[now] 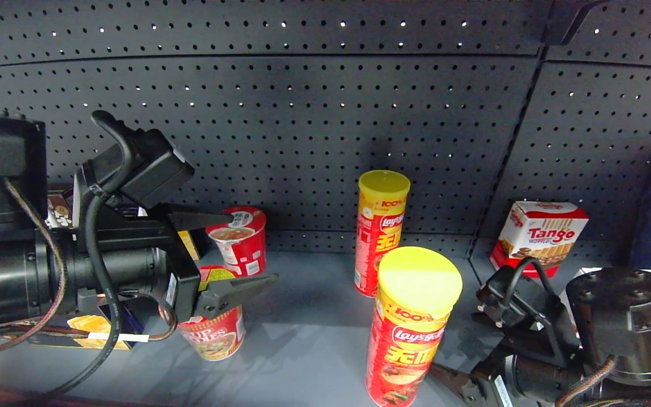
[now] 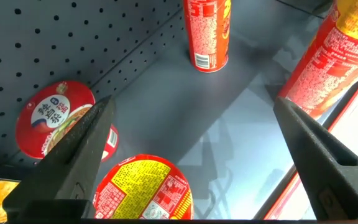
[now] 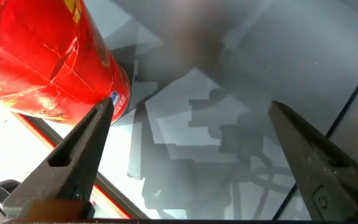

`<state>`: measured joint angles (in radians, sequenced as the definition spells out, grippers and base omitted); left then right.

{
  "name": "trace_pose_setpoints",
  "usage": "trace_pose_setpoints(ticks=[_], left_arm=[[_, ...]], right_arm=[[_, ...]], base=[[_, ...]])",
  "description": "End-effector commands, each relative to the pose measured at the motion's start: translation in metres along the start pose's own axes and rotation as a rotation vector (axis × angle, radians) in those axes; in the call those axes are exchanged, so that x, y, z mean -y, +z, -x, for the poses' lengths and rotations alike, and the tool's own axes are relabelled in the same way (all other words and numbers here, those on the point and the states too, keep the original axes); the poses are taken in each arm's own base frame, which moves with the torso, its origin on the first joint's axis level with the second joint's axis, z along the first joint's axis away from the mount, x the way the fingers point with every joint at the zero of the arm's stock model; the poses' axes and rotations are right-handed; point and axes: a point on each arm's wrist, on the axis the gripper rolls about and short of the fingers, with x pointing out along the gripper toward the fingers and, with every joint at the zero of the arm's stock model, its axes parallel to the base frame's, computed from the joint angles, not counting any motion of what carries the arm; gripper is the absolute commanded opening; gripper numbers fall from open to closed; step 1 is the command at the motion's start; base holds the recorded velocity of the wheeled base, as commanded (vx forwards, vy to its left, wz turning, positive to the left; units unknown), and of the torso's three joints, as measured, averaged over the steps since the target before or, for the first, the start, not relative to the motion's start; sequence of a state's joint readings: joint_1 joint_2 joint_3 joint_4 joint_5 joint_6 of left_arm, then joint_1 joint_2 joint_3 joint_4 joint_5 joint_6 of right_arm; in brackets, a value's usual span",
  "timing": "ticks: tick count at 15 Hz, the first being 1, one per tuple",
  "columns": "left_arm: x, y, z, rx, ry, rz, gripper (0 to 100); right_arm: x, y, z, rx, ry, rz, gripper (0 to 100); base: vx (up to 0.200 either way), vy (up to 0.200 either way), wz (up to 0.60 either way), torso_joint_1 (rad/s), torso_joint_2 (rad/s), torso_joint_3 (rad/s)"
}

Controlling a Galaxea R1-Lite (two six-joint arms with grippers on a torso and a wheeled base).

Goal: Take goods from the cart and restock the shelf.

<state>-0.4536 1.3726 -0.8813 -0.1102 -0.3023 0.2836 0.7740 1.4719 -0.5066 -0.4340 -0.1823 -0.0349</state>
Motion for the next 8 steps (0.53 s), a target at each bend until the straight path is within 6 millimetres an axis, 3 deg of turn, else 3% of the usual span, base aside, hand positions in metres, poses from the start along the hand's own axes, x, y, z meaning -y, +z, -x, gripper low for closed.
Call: trace_pose_setpoints(ticks=[1,8], left_arm=[[-0.0004,-0.0009,-0.0023,-0.006,-0.002,0.002,100],[-0.0008,-0.0005,-0.0022,-0.005,0.0,0.002,100]], right_arm=[[-0.0014,0.0023,-0.0033,-0.001,0.003,0.002,100],[-0.008,0.0054,-0.0102,-0.005,0.023,0.015,100]], base=[[0.0,0.0,0.0,0.0,0.0,0.0],[0.0,0.0,0.0,0.0,0.0,0.0]])
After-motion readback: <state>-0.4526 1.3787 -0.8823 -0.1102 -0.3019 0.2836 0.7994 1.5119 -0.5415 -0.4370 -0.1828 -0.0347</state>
